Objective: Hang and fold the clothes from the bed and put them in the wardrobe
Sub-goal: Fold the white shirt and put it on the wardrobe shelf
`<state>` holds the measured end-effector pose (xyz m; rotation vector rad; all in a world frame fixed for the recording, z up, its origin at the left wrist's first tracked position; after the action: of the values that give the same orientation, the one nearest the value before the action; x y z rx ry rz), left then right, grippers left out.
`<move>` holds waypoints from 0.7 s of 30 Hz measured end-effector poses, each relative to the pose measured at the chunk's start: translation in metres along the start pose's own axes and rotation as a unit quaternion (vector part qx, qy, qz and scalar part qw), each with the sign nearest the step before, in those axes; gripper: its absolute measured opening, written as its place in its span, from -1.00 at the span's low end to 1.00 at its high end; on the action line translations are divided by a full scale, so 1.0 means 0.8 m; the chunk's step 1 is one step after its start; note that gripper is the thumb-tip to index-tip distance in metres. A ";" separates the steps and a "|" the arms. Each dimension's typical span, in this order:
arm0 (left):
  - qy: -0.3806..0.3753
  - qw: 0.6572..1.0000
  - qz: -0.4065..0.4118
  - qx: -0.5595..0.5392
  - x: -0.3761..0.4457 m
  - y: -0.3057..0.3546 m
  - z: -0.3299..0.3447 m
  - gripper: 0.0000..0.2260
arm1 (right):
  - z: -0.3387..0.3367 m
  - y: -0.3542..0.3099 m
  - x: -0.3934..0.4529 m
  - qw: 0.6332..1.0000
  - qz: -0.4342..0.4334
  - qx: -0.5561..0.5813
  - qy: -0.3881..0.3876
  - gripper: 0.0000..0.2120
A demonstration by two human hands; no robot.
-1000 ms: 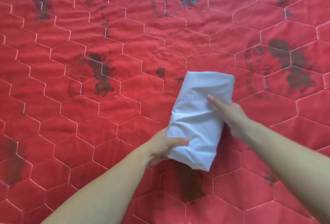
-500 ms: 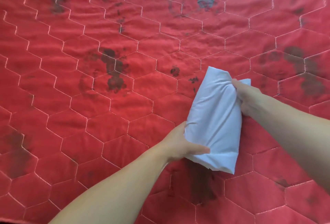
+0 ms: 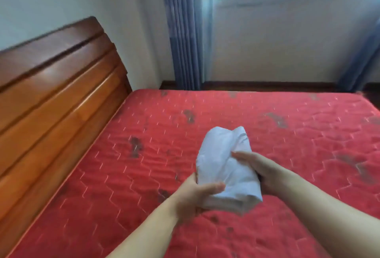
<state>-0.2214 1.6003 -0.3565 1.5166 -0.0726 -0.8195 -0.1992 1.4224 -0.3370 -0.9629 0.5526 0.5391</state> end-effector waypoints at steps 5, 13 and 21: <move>0.022 0.998 0.054 0.033 -0.074 0.160 -0.028 -0.35 | 0.101 -0.105 -0.092 0.992 -0.102 -0.078 -0.010 -0.61; 0.146 0.980 0.121 -0.056 -0.146 0.289 -0.016 -0.54 | 0.177 -0.169 -0.243 0.956 -0.151 -0.222 -0.121 -0.63; 0.365 0.884 0.216 -0.195 -0.244 0.300 0.050 -0.66 | 0.132 -0.109 -0.324 0.965 -0.091 -0.077 -0.233 -0.50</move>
<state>-0.2837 1.6300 -0.0524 1.2647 0.2910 0.1271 -0.3135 1.4270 -0.0676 -0.9813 -0.0014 0.6242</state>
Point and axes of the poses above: each hand's wrist, its own x-axis towards the middle knuckle, its own z-axis out of the palm, y = z × x, the point moved 2 cm from there along x, towards the middle knuckle, and after that the axes turned 12 degrees about x, right-handed, at the moved point
